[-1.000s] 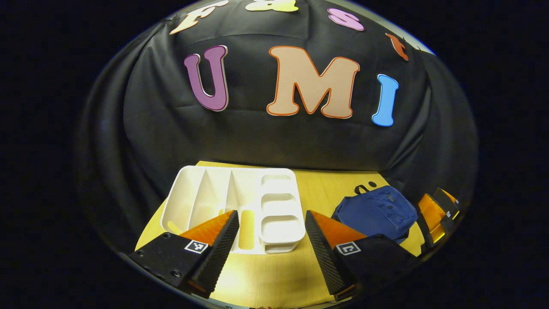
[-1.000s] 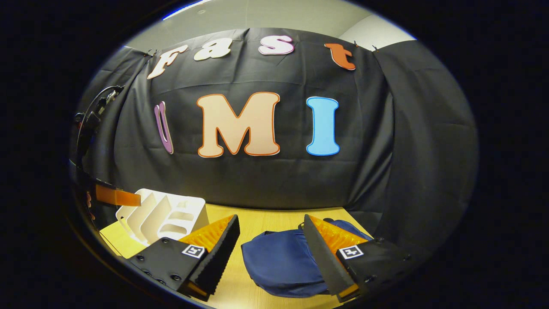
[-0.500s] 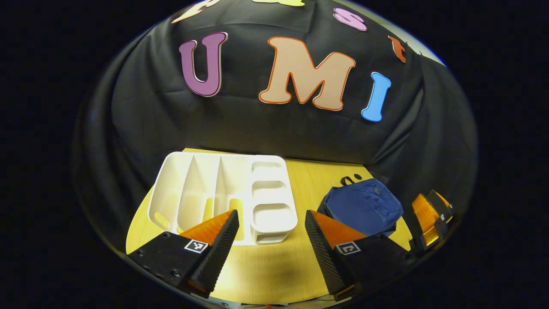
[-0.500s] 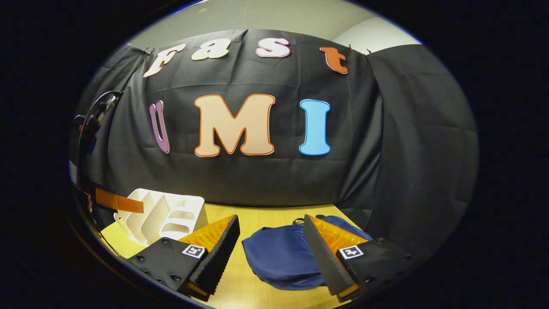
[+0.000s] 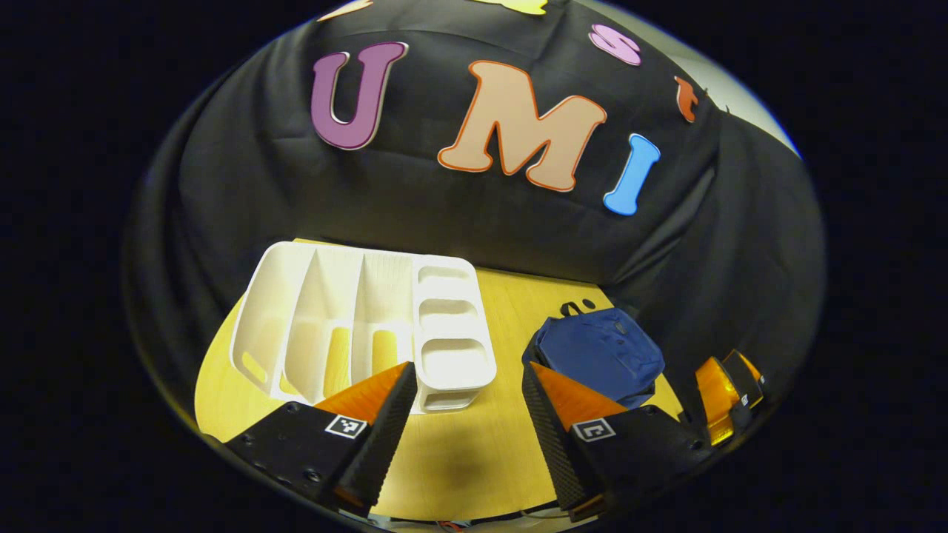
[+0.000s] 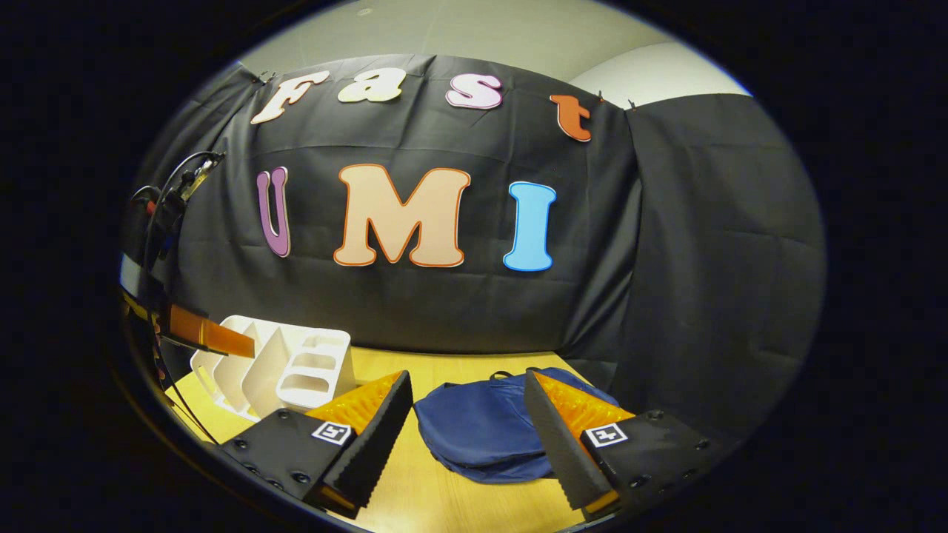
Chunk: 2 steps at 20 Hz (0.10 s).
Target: Open the schoolbag, grab two books from the bookshelf and put them into the schoolbag.
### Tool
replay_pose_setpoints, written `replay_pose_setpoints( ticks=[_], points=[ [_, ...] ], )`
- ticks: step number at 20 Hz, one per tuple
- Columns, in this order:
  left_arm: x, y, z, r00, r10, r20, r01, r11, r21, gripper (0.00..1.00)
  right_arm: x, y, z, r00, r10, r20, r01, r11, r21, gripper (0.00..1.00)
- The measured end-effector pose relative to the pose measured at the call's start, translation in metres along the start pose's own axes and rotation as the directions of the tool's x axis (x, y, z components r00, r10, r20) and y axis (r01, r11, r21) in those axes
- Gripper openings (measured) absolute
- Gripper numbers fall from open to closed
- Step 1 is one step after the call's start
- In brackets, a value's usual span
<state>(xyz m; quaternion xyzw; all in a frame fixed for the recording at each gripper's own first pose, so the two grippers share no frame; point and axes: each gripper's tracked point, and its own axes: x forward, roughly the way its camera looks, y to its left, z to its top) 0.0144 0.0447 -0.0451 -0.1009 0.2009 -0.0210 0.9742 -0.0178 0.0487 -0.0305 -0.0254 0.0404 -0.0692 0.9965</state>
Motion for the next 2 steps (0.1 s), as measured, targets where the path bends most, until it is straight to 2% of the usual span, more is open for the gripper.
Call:
replay_pose_setpoints(
  ticks=[2],
  points=[
    [0.0030, -0.0005, -0.0003, 1.000, 0.005, -0.001, -0.005, 1.000, -0.023, 0.85, -0.0026, -0.0093, 0.0024, 1.000, -0.014, 0.004, 0.014, 1.000, -0.011, 0.93]
  ],
)
